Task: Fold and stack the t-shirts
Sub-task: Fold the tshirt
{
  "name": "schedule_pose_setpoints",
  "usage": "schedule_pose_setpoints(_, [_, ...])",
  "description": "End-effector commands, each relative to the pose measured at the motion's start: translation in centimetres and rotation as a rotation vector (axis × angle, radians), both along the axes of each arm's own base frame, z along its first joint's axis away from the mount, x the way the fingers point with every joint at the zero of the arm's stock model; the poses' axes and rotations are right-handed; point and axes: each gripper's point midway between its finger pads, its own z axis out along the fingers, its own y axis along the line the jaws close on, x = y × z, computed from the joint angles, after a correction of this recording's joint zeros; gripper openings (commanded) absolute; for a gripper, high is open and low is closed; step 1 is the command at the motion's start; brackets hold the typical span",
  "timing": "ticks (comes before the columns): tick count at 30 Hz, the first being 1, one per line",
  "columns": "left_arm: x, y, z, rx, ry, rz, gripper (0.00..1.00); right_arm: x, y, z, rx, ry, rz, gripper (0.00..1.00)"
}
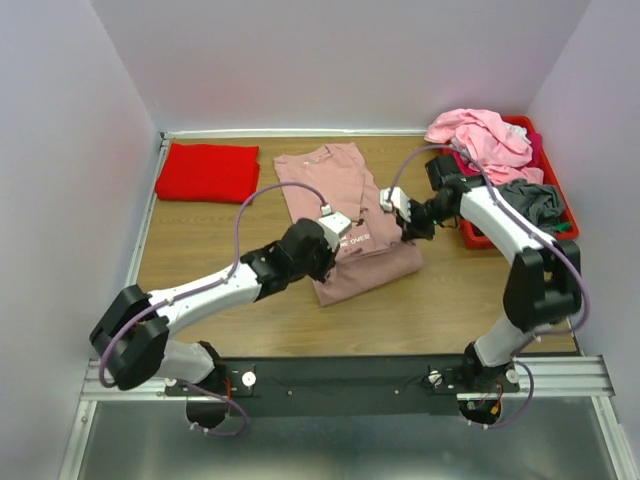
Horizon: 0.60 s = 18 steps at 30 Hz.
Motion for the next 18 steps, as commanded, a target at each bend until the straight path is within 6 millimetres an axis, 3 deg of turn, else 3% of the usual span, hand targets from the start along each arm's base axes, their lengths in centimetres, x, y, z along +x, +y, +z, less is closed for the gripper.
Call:
schedule_pose_setpoints(1, [5.9,1.9,0.5,0.01,-0.041,0.011,0.0,8.0,2.8,1.1,0.099,-0.019,-0.179,0.0])
schedule_pose_setpoints(2, [7.3,2.4,0.7,0.008,-0.052,0.032,0.0,9.0,3.1,1.0,0.109,-0.008,-0.215,0.0])
schedule_pose_setpoints(3, [8.4,2.8,-0.5,0.035,-0.041,0.042,0.0,10.3,3.4,-0.4,0.109,0.012,-0.236,0.0])
schedule_pose_setpoints(5, [11.8,3.4,0.4,0.02,-0.064,0.086,0.0,13.1,4.0,0.1,0.122,-0.016,-0.281,0.0])
schedule_pose_setpoints(6, [12.6,3.6,0.4,0.022,-0.065,0.094,0.0,13.8,4.1,-0.2,0.121,-0.016,-0.294,0.0])
schedule_pose_setpoints(7, [13.3,3.7,0.4,0.028,-0.074,0.09,0.0,14.5,4.1,-2.0,0.1,0.01,-0.313,0.0])
schedule_pose_setpoints(9, [15.3,4.2,0.1,0.042,-0.067,0.121,0.0,16.5,4.3,-1.7,0.107,-0.017,-0.34,0.0])
schedule_pose_setpoints(11, [16.5,5.0,-0.4,0.067,-0.067,0.124,0.0,17.4,4.4,-3.5,0.093,0.006,-0.36,0.0])
schedule_pose_setpoints(15, [18.2,5.7,-1.6,0.078,-0.043,0.133,0.0,19.2,4.9,-4.4,0.1,0.005,-0.382,0.0])
schedule_pose_setpoints(18, [18.3,6.0,-2.0,0.088,-0.03,0.138,0.0,19.9,5.0,-5.0,0.099,0.011,-0.397,0.0])
